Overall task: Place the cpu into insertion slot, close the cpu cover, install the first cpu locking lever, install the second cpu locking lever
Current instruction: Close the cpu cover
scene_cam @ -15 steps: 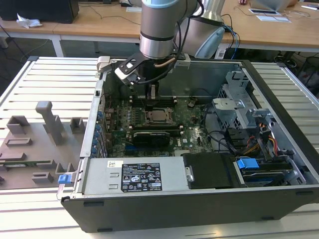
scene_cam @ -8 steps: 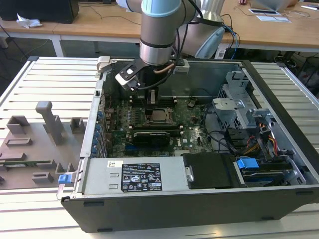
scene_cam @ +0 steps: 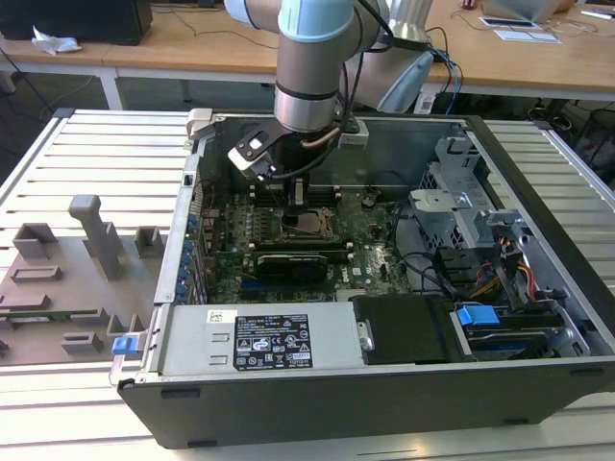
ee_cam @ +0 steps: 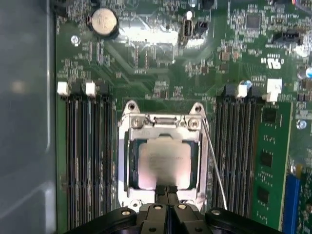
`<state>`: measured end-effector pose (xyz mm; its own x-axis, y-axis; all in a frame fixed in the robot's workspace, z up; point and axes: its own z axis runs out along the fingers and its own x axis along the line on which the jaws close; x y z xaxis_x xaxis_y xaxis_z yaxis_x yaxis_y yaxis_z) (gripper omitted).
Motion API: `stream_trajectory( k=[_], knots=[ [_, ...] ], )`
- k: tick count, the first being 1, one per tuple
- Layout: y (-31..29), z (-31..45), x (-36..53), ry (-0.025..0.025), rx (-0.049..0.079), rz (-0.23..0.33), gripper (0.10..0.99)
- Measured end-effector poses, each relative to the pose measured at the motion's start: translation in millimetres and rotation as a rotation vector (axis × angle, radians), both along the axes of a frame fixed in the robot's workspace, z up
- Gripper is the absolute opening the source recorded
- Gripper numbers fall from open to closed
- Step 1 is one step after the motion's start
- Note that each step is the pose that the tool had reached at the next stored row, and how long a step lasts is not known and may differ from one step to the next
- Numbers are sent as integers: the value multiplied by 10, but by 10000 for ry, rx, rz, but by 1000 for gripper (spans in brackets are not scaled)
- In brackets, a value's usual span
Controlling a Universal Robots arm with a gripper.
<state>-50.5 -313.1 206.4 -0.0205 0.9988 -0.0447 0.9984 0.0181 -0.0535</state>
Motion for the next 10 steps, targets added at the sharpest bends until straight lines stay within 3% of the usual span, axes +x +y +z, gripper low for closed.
stream_trajectory(
  k=[7,10],
  knots=[
    [0,11,239,0,0,2,106],
    [0,121,247,0,-1,-1,106]
  ],
)
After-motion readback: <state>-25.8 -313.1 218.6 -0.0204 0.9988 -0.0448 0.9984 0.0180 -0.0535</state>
